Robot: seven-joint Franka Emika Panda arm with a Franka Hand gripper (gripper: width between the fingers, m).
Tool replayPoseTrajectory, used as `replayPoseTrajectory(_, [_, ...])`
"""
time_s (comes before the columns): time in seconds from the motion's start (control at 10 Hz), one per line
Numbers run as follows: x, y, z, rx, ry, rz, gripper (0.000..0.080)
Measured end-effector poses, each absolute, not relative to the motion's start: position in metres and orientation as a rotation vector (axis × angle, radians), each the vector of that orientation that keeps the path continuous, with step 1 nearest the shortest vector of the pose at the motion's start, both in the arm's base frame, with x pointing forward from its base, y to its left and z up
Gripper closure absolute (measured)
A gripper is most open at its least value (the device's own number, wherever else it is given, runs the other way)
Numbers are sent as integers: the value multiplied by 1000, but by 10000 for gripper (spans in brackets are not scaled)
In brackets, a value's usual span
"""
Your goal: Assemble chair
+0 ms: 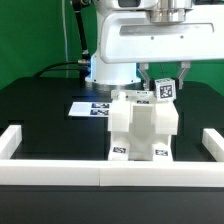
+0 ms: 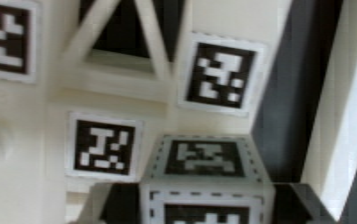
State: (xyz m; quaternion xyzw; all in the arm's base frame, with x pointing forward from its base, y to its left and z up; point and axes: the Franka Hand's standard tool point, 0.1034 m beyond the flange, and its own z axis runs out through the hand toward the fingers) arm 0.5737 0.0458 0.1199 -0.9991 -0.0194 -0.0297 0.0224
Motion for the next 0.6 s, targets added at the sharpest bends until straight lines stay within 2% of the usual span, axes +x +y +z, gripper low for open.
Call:
replayPoseTrajectory(0.2, [574, 46, 120, -3094, -23, -91, 514])
replayPoseTrajectory(0.6, [574, 46, 120, -3061, 390, -81, 514])
